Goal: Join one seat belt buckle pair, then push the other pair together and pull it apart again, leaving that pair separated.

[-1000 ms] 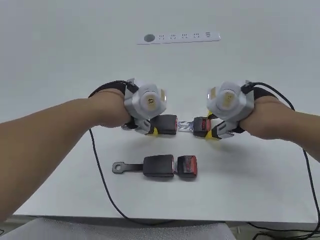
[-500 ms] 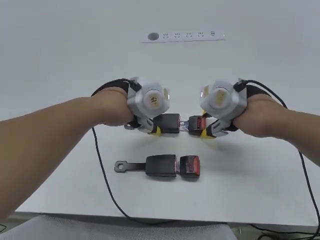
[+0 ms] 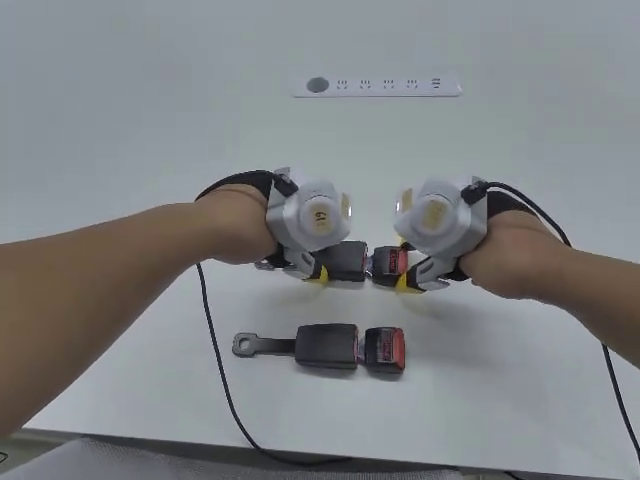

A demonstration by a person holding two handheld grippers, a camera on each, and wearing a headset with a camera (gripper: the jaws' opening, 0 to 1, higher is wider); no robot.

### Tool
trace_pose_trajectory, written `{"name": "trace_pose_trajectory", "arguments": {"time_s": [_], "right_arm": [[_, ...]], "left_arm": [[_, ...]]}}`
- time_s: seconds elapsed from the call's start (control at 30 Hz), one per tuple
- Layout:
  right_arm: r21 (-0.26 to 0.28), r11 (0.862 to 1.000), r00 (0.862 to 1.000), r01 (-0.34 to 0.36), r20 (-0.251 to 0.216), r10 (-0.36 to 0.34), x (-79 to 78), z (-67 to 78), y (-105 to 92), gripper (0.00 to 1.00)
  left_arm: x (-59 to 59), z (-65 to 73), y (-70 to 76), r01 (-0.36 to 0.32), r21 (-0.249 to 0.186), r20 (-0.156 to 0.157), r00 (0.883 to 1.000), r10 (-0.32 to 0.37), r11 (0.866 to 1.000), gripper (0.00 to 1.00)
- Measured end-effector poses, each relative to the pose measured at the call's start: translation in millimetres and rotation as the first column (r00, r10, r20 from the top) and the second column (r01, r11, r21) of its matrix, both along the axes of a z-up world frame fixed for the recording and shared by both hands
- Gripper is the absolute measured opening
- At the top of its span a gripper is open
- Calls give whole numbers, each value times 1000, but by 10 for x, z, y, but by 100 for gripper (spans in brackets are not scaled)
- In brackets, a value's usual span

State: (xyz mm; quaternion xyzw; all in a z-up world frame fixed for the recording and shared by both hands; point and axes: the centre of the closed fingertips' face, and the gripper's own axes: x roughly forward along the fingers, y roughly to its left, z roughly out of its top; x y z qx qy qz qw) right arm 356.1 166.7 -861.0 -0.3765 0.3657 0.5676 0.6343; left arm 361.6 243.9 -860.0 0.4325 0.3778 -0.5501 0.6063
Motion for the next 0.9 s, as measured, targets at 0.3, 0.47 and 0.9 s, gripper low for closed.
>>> {"name": "trace_pose_trajectory", "arguments": {"time_s": [0.3, 0.47, 0.9], "right_arm": [[17, 1000, 1000, 9, -1, -9, 8, -25, -20, 30], [19, 1000, 1000, 4, -4, -3, 10, -31, -26, 31], [10, 1000, 1000, -2, 1, 2, 1, -29, -34, 31]], "left_arm": [[3, -11, -3, 2, 7, 2, 1000, -2, 1000, 30], [0, -7, 0, -8, -5, 4, 1000, 8, 1000, 30], [-4, -15, -1, -2, 34, -6, 1000, 2, 999, 31]]}}
